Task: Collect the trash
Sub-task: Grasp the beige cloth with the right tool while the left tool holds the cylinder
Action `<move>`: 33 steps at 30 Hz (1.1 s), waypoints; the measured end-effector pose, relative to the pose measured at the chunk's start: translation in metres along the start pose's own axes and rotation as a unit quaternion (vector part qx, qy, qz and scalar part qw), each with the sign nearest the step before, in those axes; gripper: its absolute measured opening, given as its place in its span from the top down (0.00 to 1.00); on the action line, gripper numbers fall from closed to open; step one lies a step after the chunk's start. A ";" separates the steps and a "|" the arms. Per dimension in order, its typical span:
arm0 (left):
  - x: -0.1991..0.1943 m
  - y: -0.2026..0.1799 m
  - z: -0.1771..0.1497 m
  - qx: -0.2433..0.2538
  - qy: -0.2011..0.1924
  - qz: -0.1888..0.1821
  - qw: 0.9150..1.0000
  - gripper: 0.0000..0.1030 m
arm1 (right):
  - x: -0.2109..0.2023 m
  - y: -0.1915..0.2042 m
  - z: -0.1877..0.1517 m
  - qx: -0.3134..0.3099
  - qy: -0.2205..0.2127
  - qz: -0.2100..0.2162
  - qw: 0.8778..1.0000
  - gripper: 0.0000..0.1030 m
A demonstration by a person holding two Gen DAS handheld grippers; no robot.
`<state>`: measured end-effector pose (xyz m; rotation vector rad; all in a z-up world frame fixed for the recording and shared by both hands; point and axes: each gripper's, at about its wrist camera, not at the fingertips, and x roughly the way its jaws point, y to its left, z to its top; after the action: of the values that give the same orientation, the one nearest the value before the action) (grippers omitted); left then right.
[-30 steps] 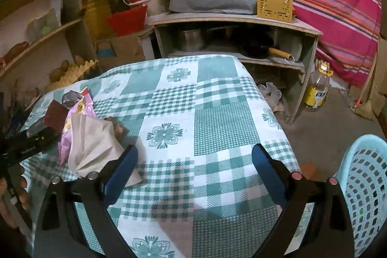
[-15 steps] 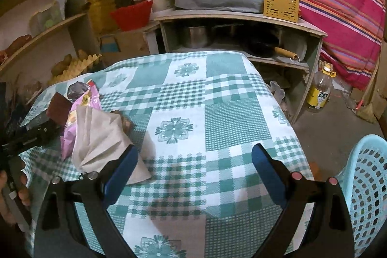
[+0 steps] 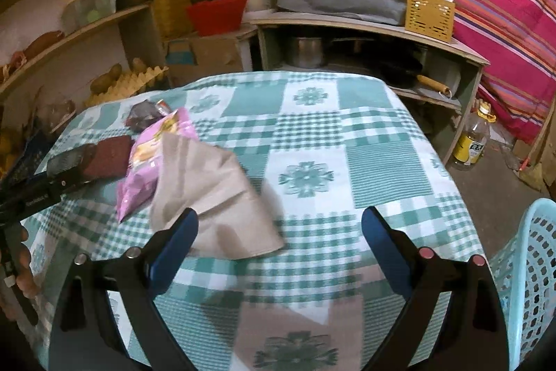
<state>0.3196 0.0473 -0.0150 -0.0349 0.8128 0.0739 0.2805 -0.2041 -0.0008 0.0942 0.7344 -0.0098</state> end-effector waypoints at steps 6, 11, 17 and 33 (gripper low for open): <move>0.002 0.013 -0.004 -0.002 0.006 0.004 1.000 0.11 | 0.005 0.015 0.000 -0.007 0.009 0.004 1.000 0.10; 0.010 0.014 -0.003 -0.009 0.018 0.000 1.000 0.07 | 0.014 0.018 -0.002 -0.006 0.023 0.009 1.000 0.10; 0.018 0.013 0.002 -0.007 0.021 -0.007 1.000 0.07 | 0.017 0.022 0.001 -0.017 0.027 0.016 0.999 0.16; 0.002 0.004 0.002 0.010 -0.002 -0.007 1.000 0.29 | -0.003 0.014 0.004 -0.029 0.013 0.053 0.998 0.91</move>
<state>0.3223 0.0513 -0.0156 -0.0213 0.8089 0.0514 0.2820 -0.1902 0.0054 0.0781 0.7546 0.1131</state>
